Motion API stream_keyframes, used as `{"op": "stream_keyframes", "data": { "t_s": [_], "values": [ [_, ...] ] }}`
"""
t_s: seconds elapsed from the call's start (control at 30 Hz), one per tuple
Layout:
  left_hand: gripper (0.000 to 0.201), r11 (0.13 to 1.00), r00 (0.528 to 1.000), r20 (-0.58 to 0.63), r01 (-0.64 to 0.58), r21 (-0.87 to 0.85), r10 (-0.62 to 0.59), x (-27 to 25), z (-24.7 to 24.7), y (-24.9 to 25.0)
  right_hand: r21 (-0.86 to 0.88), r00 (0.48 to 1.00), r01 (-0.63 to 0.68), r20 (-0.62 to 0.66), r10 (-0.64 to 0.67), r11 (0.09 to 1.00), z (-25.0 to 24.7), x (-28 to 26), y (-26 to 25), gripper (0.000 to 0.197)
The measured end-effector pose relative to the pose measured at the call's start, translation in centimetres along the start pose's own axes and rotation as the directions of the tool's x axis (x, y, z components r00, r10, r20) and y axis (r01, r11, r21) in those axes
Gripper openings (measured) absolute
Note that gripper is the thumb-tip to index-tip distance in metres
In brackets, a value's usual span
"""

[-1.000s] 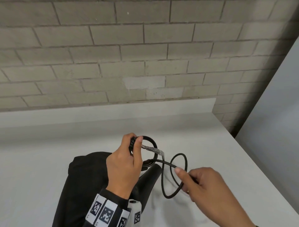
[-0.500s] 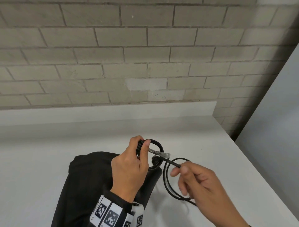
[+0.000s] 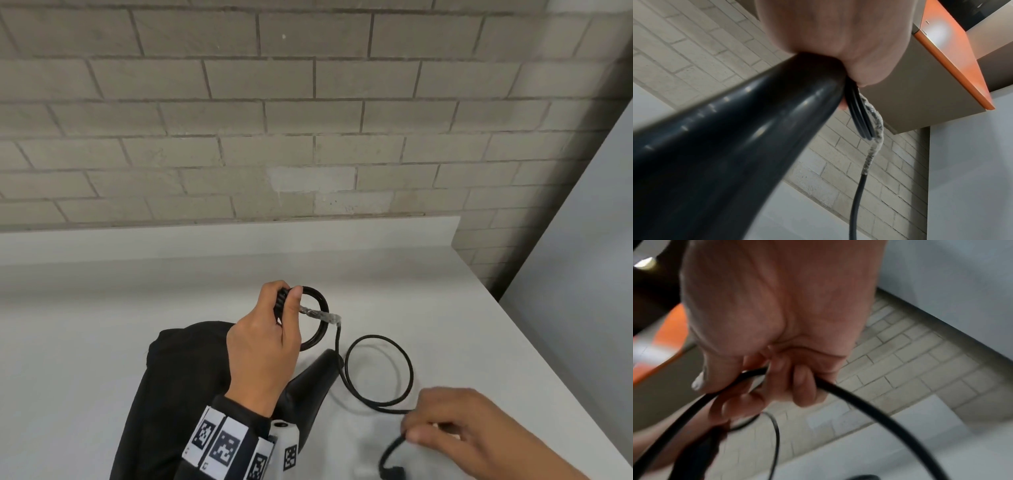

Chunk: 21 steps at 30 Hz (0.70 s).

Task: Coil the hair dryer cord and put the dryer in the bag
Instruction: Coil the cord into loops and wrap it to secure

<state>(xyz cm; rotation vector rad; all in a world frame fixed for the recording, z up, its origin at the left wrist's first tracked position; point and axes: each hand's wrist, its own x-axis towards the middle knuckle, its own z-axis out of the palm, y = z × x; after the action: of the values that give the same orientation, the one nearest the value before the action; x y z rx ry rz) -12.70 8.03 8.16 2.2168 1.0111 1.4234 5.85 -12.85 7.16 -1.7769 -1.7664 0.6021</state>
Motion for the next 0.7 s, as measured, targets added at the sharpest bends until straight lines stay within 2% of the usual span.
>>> {"op": "stream_keyframes", "data": {
  "t_s": [0.1, 0.23, 0.27, 0.33, 0.4, 0.47, 0.53, 0.57, 0.63, 0.7],
  "values": [
    [0.041, 1.000, 1.000, 0.002, -0.005, -0.006, 0.005, 0.0, 0.0, 0.0, -0.224, 0.978, -0.033, 0.194, 0.077, 0.974, 0.3, -0.9, 2.6, 0.033],
    [0.039, 1.000, 1.000, -0.001, 0.004, -0.002, -0.004, -0.1, 0.0, 0.1, -0.333, 0.970, -0.072, 0.196, 0.143, 0.940, -0.1, -2.0, 5.8, 0.039],
    [0.039, 1.000, 1.000, 0.001, 0.003, 0.000, -0.003, -0.1, 0.0, 0.1, -0.340, 0.976, -0.083, 0.162, 0.145, 0.937, -0.1, -2.2, 6.3, 0.040],
    [0.039, 1.000, 1.000, 0.002, 0.001, 0.000, -0.001, -0.1, 0.0, 0.2, -0.331, 0.990, -0.092, 0.070, 0.121, 0.939, 0.2, -2.4, 6.9, 0.028],
    [0.039, 1.000, 1.000, 0.007, 0.004, -0.002, -0.004, -0.1, 0.0, 0.3, -0.337, 0.995, -0.065, -0.087, 0.038, 0.939, 0.7, -2.1, 7.5, 0.022],
    [0.039, 1.000, 1.000, 0.007, 0.005, -0.004, -0.005, -0.2, -0.1, 0.3, -0.385, 0.965, -0.071, -0.259, -0.034, 0.920, 1.2, -1.4, 7.7, 0.020],
    [0.040, 1.000, 1.000, 0.006, 0.005, -0.003, -0.005, -0.3, -0.1, 0.4, -0.430, 0.926, -0.161, -0.378, -0.015, 0.888, 1.6, -0.6, 7.2, 0.013],
    [0.041, 1.000, 1.000, 0.007, 0.002, -0.003, -0.002, -0.3, 0.0, 0.5, -0.419, 0.909, -0.209, -0.417, 0.017, 0.883, 1.8, -0.1, 6.8, 0.020],
    [0.042, 1.000, 1.000, 0.010, -0.009, -0.003, 0.009, -0.3, 0.0, 0.6, -0.365, 0.898, -0.207, -0.440, 0.028, 0.908, 2.1, 1.1, 5.4, 0.037],
    [0.045, 1.000, 1.000, 0.010, -0.012, -0.003, 0.012, -0.3, 0.1, 0.7, -0.299, 0.902, -0.143, -0.432, -0.001, 0.943, 2.2, 2.7, 3.3, 0.036]
  ]
}}
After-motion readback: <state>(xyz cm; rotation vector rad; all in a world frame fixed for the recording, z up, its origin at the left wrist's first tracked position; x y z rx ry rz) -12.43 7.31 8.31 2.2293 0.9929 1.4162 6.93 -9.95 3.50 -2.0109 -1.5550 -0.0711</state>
